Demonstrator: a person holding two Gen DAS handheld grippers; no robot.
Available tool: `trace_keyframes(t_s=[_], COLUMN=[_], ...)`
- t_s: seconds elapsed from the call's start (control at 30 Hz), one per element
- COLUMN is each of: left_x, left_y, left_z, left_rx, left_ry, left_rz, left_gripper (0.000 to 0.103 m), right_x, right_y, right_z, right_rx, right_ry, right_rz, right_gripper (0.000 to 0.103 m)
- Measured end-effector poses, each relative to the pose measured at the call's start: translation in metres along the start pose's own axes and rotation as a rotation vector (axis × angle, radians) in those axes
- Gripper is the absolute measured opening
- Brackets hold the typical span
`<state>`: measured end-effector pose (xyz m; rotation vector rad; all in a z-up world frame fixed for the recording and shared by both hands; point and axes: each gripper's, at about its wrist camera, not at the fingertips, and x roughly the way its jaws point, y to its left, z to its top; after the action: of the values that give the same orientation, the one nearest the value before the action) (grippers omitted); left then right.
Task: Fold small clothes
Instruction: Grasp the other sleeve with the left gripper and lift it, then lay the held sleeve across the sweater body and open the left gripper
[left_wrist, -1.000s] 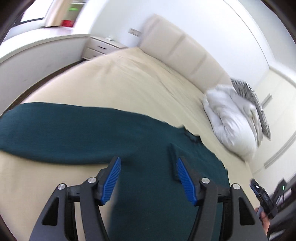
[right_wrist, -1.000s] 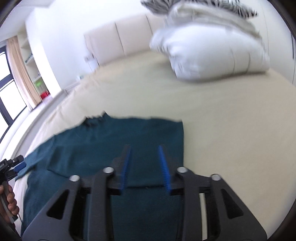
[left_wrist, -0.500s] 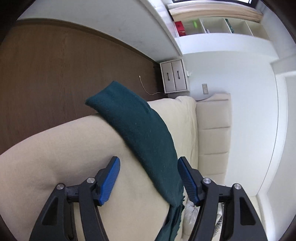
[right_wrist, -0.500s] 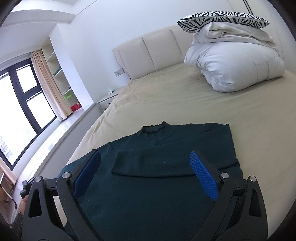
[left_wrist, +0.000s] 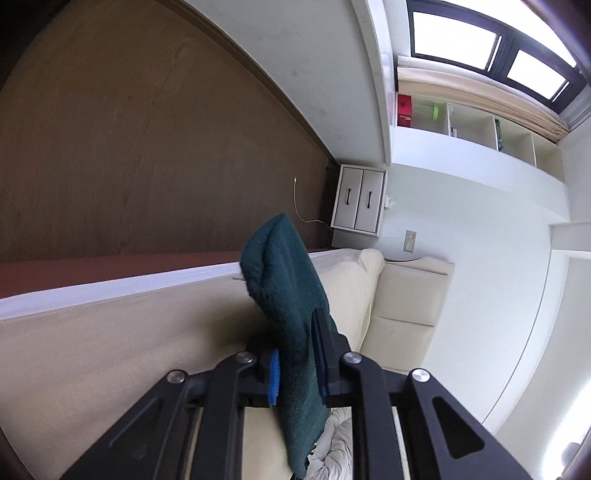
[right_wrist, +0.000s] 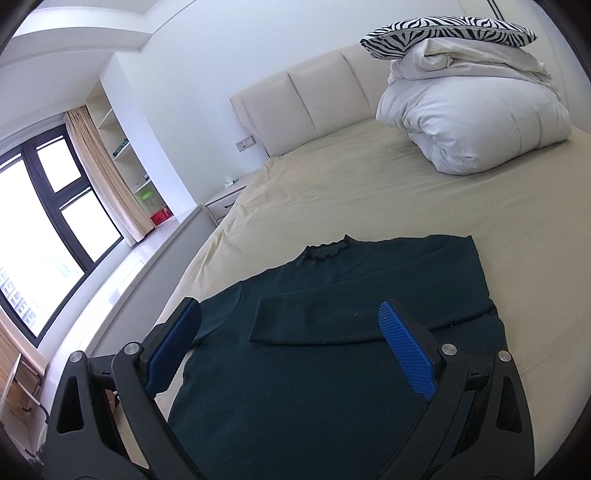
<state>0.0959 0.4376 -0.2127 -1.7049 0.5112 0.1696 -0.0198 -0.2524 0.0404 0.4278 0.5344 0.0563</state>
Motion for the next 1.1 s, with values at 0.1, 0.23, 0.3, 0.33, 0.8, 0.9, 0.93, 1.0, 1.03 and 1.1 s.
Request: trace_keyframes(t_s=[0.1, 0.23, 0.3, 0.33, 0.8, 0.9, 0.93, 1.0, 1.03, 1.1], left_x=[0.002, 0.003, 0.011, 0.014, 0.084, 0.097, 0.103, 0.110, 0.114, 0.115], left_y=[-0.010, -0.055, -0.083, -0.096, -0.183, -0.173, -0.167, -0.156, -0.150, -0.133], left_z=[-0.006, -0.032, -0.055, -0.067, -0.409, -0.462, -0.482, -0.512, -0.525, -0.556], left_rx=[0.036, 0.254, 0.361, 0.413, 1.472, 1.594, 1.637, 1.691, 1.715, 1.774], left_ry=[-0.015, -0.025, -0.002, 0.006, 0.260, 0.301, 0.315, 0.339, 0.353, 0.376], left_rz=[0.028, 0.093, 0.104, 0.108, 0.194, 0.195, 0.195, 0.193, 0.192, 0.190], left_gripper=[0.007, 0.008, 0.008, 0.008, 0.008, 0.008, 0.008, 0.008, 0.008, 0.008], right_x=[0.004, -0.001, -0.003, -0.004, -0.033, -0.041, -0.044, -0.050, -0.052, -0.057], right_y=[-0.007, -0.017, -0.025, -0.030, -0.106, -0.124, -0.130, -0.143, -0.149, -0.162], right_z=[-0.003, -0.007, -0.009, -0.010, -0.033, -0.037, -0.038, -0.041, -0.043, -0.045], right_rx=[0.012, 0.023, 0.035, 0.048, 0.211, 0.233, 0.240, 0.258, 0.266, 0.283], right_ry=[0.007, 0.000, -0.004, -0.003, -0.030, -0.038, -0.042, -0.047, -0.047, -0.049], right_rz=[0.000, -0.002, -0.006, -0.010, -0.060, -0.073, -0.078, -0.091, -0.097, -0.113], right_gripper=[0.097, 0.097, 0.097, 0.097, 0.097, 0.097, 0.097, 0.097, 0.097, 0.097])
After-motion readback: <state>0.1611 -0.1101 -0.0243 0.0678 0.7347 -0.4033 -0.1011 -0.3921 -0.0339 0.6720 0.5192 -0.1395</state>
